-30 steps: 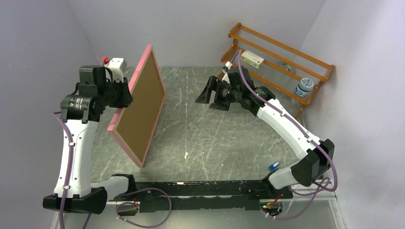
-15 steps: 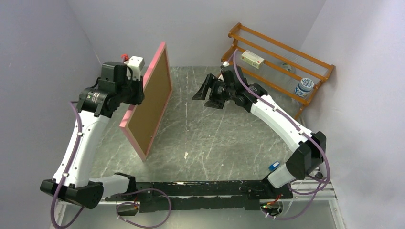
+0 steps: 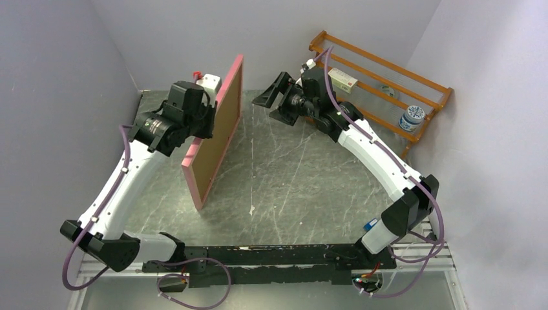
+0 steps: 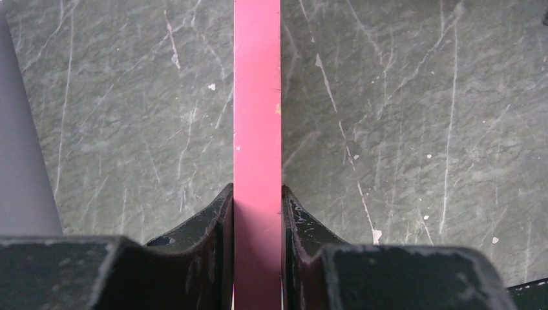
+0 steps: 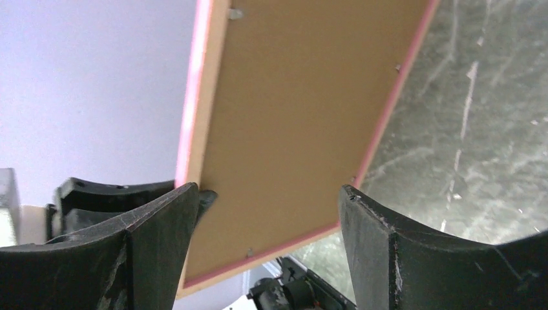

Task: Put the photo into the frame
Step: Turn over the photo frame at the center of the board.

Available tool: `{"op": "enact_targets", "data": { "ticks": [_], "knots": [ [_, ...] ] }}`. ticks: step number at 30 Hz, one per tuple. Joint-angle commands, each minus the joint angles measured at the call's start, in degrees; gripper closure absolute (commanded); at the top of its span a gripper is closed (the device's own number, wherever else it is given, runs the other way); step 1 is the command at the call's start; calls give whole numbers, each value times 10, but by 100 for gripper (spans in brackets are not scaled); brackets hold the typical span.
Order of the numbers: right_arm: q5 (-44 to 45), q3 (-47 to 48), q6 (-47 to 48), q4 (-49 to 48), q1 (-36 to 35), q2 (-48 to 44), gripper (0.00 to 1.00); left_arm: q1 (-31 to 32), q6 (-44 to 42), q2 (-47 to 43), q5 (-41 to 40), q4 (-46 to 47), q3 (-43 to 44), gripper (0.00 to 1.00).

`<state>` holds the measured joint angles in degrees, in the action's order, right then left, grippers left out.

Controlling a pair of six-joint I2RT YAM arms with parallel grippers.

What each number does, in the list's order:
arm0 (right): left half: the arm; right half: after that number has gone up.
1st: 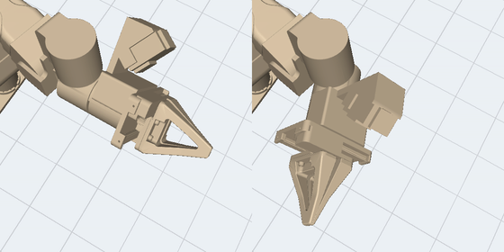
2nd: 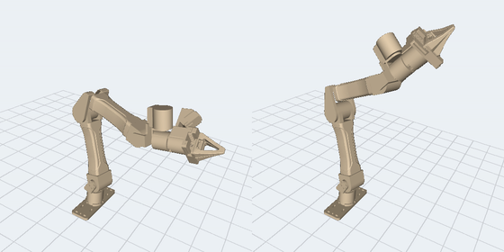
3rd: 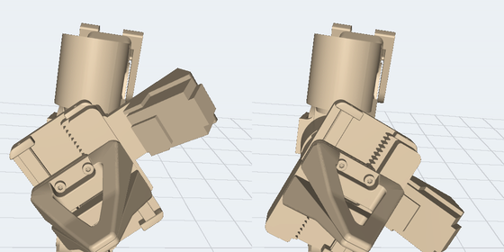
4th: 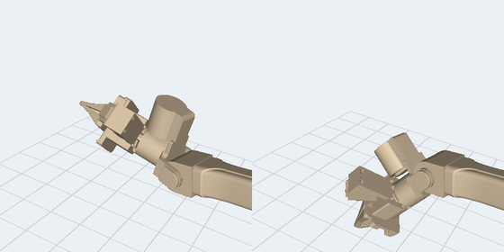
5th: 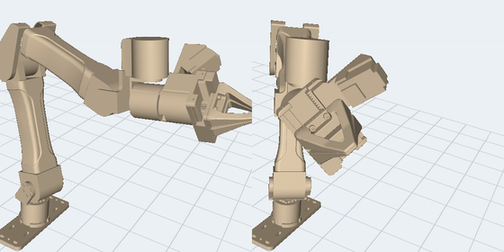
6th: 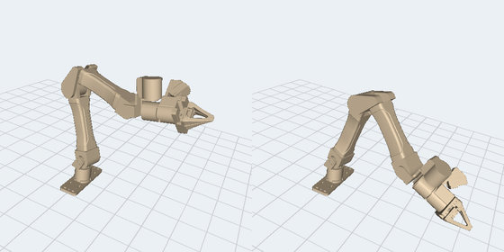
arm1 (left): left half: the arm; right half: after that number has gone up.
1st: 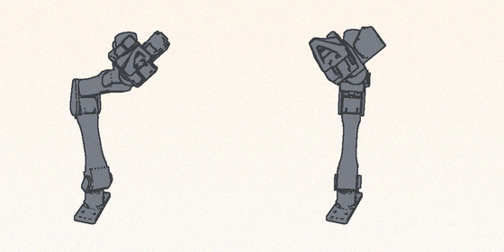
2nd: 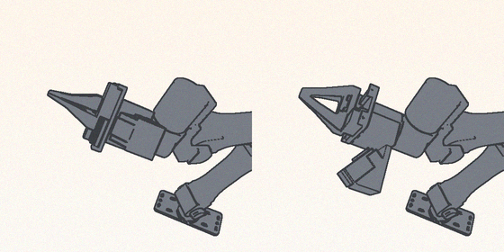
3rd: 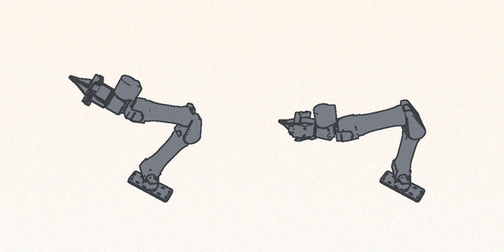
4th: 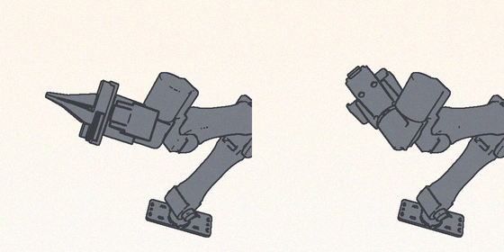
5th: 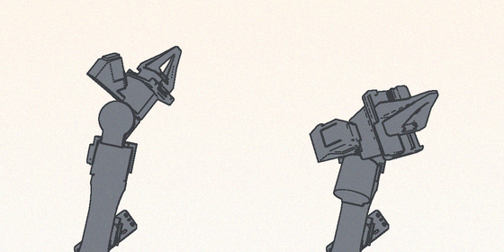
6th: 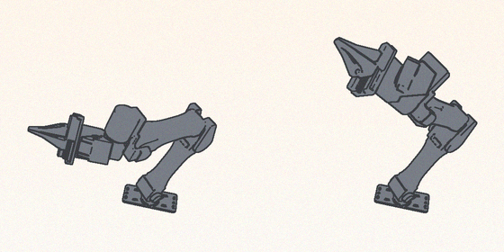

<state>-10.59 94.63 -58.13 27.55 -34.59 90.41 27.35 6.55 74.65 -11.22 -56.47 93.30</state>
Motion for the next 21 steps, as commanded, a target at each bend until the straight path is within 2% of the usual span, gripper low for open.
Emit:
{"op": "enact_targets", "data": {
  "ticks": [1,3,8,12,21],
  "knots": [
    [-20,-12,-21,-121,-2,-6,18,37,13,6,25,44,10,91],
    [-28,-8,-31,-134,-1,6,17,45,12,4,33,58,-1,88],
    [-57,50,-38,-119,-2,64,17,55,20,12,56,71,-8,86],
    [-57,102,-55,-80,-1,111,23,72,18,18,56,78,-15,83],
    [-49,145,-58,-60,-1,144,26,86,19,22,62,94,-33,76]
  ]
}}
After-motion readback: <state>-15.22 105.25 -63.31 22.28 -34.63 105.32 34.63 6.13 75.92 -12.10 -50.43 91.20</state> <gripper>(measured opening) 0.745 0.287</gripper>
